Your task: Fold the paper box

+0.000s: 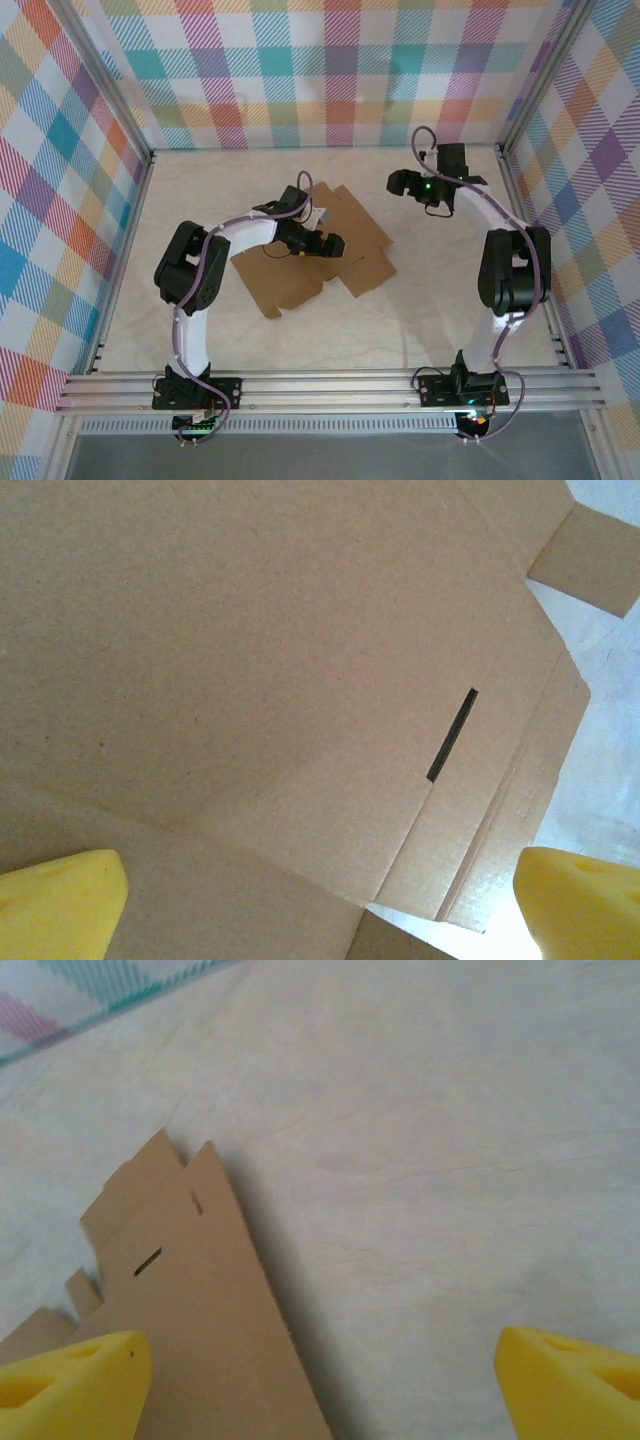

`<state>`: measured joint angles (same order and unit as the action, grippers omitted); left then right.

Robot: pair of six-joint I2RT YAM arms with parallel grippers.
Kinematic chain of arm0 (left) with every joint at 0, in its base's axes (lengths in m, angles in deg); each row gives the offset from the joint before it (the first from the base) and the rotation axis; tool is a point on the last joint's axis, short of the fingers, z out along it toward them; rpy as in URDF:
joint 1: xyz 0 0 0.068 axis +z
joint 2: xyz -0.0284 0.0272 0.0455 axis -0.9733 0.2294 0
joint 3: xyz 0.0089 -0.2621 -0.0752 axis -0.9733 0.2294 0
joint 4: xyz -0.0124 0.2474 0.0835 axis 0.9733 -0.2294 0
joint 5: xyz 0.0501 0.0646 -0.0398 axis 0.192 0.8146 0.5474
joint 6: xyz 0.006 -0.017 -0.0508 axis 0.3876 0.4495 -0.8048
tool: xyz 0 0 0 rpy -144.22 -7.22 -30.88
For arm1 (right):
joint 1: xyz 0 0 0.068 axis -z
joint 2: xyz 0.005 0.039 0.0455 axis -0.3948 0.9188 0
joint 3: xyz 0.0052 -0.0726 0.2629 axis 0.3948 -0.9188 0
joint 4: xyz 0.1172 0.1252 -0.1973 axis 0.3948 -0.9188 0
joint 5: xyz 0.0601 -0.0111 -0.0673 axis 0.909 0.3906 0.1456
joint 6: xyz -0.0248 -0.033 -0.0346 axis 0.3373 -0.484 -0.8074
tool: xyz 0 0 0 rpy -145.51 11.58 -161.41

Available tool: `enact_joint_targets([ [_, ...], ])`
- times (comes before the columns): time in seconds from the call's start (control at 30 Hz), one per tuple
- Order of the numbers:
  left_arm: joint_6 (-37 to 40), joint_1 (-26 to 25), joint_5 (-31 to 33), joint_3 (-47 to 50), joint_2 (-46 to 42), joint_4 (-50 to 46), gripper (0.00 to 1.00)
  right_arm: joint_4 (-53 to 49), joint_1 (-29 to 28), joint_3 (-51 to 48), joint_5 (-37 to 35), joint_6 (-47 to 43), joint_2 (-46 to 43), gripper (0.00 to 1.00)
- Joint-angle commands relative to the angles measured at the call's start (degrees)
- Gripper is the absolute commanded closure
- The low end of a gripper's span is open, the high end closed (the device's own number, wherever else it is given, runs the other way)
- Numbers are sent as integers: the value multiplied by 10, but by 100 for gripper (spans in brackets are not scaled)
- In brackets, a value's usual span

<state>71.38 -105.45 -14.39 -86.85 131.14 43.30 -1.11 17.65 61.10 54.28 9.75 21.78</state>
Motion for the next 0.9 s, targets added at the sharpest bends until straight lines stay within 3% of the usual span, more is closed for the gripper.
enact_joint_targets([
  [0.0, 23, 10, -29, 35, -3, -16, 0, -76, 0, 27, 134, -25, 50, 17],
  [0.1, 13, 14, -44, 54, -7, 9, 0, -81, -1, 29, 193, -13, 87, 26],
  [0.3, 9, 15, -50, 64, -16, 27, 0, -62, -1, 32, 214, -23, 131, 43],
  [0.77, 2, 16, -49, 71, -25, 51, 0, -52, -14, 79, 279, -28, 204, 49],
  [0.87, -6, 17, -48, 77, -30, 62, 0, -41, -15, 69, 286, -30, 195, 59],
])
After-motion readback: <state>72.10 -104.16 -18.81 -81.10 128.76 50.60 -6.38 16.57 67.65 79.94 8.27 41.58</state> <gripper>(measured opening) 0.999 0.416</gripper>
